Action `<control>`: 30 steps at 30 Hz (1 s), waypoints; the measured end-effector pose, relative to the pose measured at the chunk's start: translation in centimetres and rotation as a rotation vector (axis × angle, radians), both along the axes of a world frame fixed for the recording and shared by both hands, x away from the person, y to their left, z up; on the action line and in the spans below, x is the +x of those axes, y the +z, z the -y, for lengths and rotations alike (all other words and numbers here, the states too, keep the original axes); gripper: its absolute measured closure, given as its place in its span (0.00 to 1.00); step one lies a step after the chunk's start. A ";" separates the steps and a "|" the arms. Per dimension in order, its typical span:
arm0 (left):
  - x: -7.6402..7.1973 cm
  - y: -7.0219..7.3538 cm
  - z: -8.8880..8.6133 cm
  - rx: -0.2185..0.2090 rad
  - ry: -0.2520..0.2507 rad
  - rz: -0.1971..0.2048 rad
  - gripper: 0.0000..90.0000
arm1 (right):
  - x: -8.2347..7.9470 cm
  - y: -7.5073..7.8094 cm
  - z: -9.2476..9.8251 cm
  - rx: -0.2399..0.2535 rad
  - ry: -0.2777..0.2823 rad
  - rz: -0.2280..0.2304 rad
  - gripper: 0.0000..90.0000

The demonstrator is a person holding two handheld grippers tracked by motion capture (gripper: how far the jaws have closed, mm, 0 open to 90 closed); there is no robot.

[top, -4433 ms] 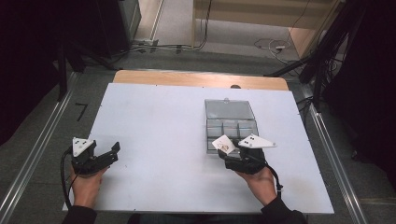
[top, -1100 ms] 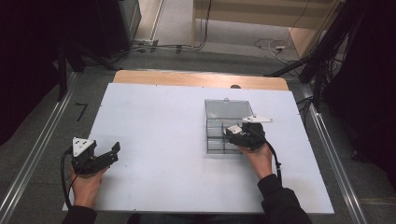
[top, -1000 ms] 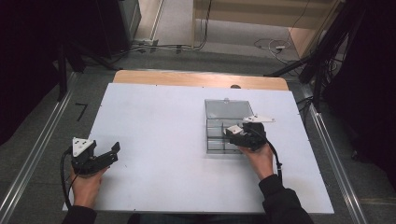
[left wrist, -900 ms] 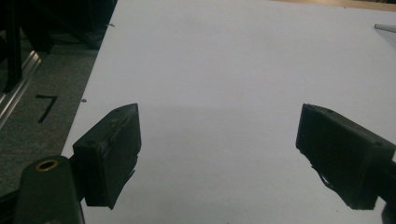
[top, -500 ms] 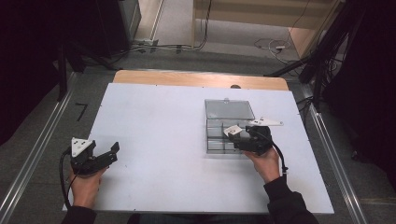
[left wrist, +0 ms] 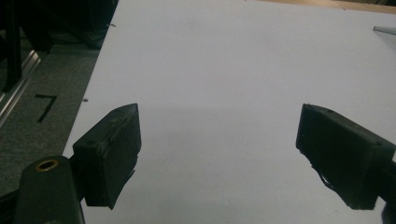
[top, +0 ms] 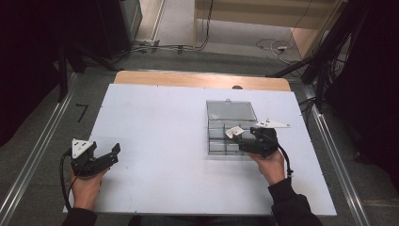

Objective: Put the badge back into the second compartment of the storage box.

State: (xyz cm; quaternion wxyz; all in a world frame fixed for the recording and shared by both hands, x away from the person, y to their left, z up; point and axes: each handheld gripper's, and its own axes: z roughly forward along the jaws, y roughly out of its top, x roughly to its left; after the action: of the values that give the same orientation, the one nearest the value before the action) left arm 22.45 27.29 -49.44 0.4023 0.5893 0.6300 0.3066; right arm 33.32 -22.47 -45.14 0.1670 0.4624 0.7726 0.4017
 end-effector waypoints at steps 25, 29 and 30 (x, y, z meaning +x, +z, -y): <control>0.0 0.0 0.0 -0.002 0.001 0.003 0.16 | -1.5 0.3 1.8 0.001 -0.008 0.021 0.21; 0.0 0.0 0.0 0.000 0.001 0.001 0.16 | -1.6 0.2 1.9 -0.005 -0.005 0.022 0.21; 0.0 0.0 0.0 -0.001 0.001 0.002 0.16 | -1.6 0.2 2.0 -0.004 -0.007 0.021 0.21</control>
State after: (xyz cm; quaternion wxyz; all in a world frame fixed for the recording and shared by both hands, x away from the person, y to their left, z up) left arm 22.44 27.25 -49.42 0.4029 0.5885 0.6301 0.3071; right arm 31.72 -24.44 -44.92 0.1774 0.4605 0.7701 0.4043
